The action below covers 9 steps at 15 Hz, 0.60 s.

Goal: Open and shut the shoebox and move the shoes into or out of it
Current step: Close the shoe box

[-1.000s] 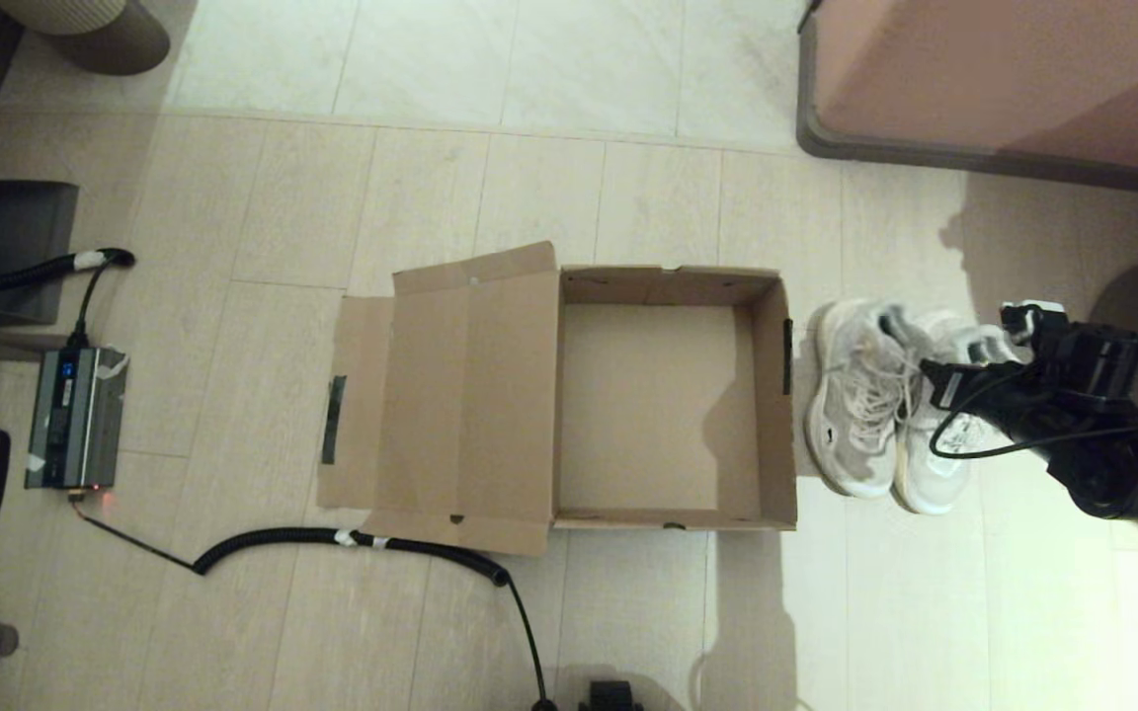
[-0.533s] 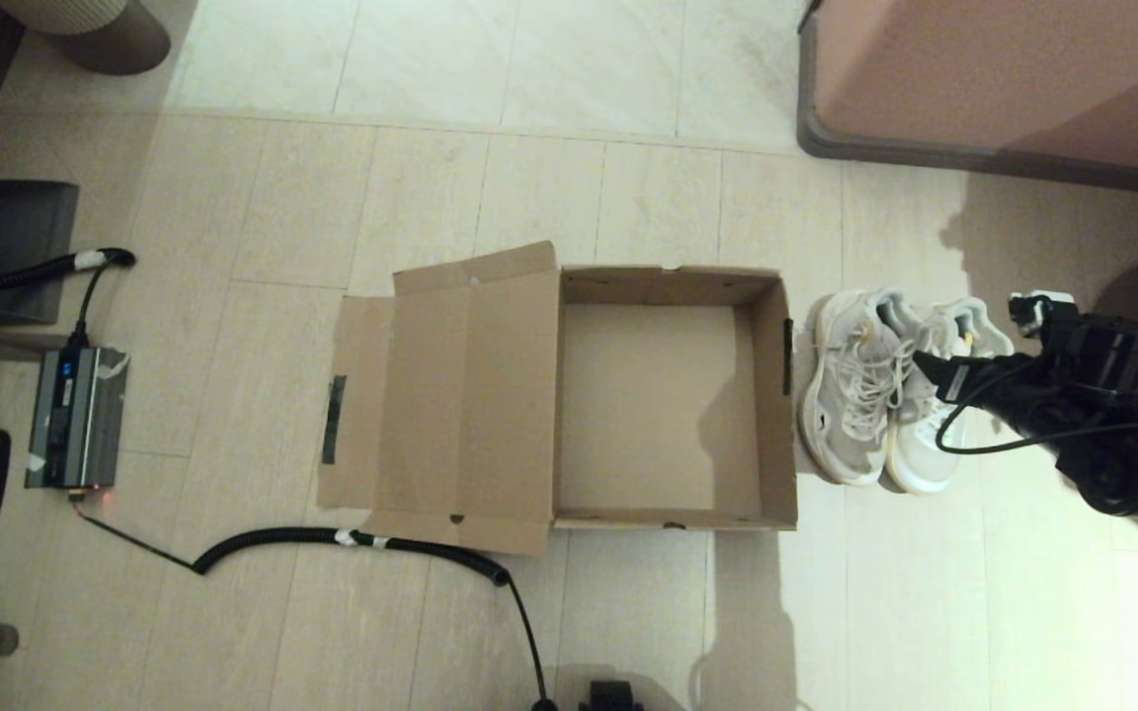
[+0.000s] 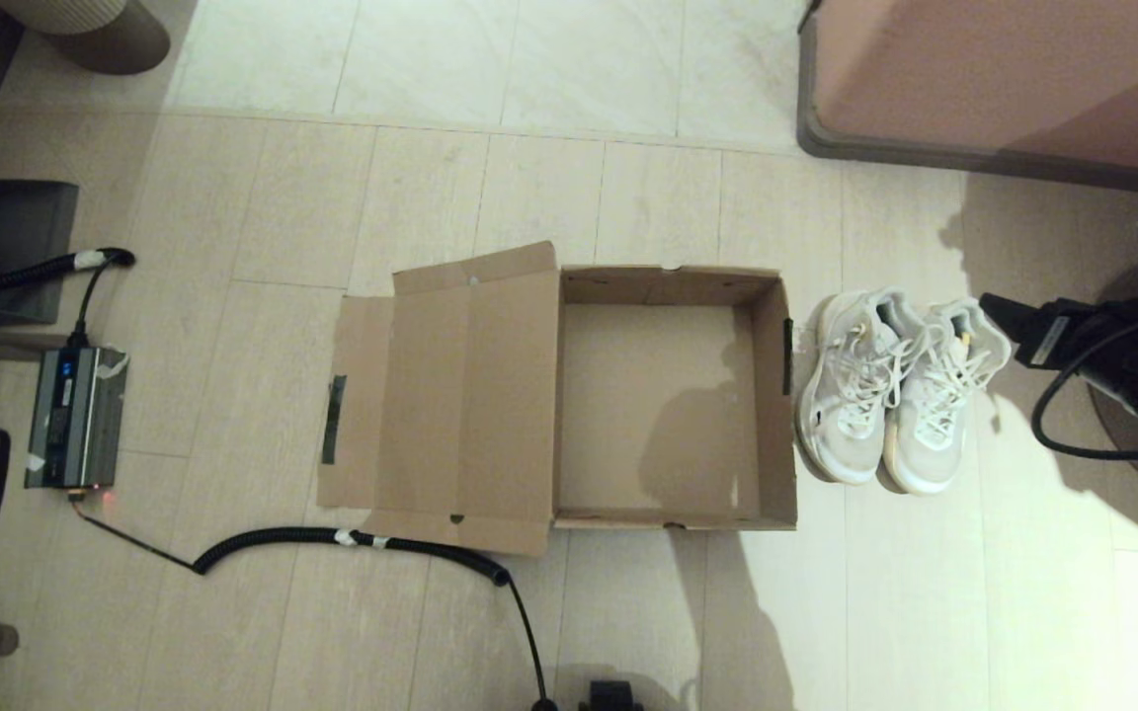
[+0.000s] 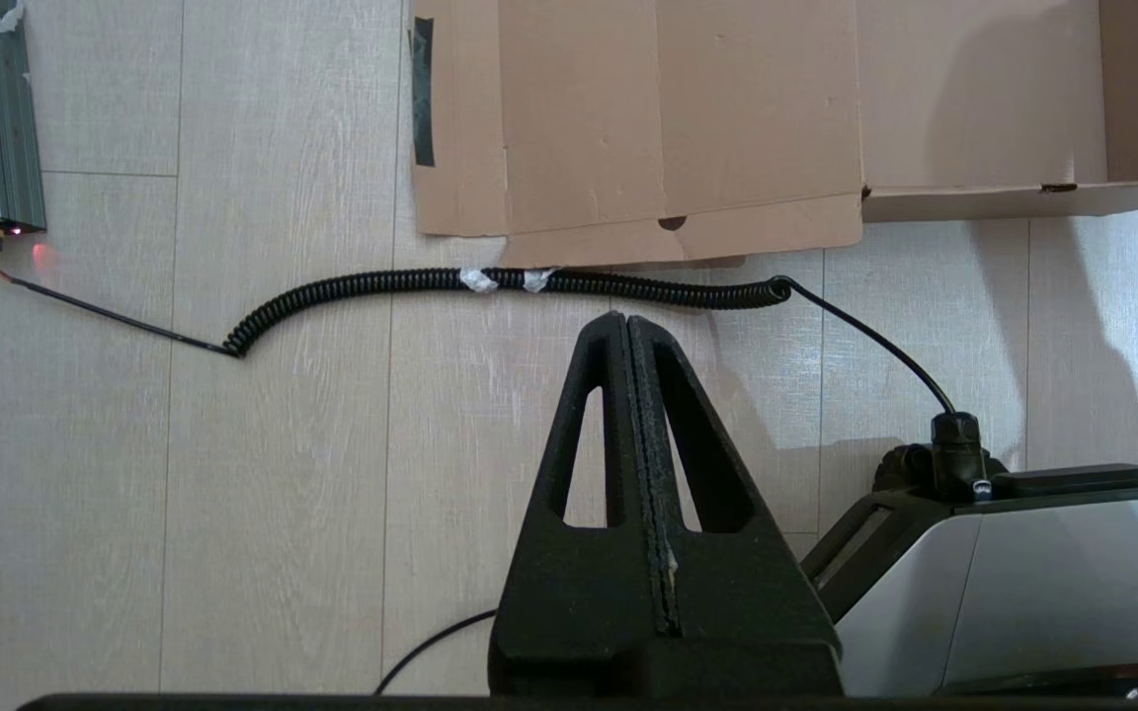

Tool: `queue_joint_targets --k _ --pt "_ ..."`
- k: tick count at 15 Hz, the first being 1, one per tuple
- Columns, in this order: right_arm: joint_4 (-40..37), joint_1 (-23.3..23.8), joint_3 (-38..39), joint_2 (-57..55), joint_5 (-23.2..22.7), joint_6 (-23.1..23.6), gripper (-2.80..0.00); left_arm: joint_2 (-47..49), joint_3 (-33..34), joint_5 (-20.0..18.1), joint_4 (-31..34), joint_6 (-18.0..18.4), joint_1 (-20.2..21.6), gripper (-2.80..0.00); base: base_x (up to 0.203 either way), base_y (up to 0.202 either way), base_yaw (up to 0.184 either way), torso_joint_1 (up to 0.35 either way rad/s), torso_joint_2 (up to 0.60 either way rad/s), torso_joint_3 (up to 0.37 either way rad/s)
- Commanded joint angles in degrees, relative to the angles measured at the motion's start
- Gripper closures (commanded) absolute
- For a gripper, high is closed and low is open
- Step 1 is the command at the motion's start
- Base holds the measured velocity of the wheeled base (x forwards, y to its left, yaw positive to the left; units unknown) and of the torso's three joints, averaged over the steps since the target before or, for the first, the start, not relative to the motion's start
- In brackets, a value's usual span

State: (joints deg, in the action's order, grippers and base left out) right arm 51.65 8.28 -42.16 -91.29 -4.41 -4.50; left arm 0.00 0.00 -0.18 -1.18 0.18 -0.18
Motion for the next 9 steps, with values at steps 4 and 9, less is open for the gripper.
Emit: queue_joint_targets --k 4,9 --pt "-3.5 -1.0 17.0 26.6 1.9 0.0 0.00 0.1 0.4 0.0 0.0 0.0 0.0 0.00 0.000 0.000 0.000 0.000 0.00 0.000" --pt "-9.3 -0.9 40.1 46.2 7.8 5.5 0.00 0.1 0.4 0.0 0.0 0.0 0.0 0.00 0.000 0.000 0.000 0.000 0.00 0.000"
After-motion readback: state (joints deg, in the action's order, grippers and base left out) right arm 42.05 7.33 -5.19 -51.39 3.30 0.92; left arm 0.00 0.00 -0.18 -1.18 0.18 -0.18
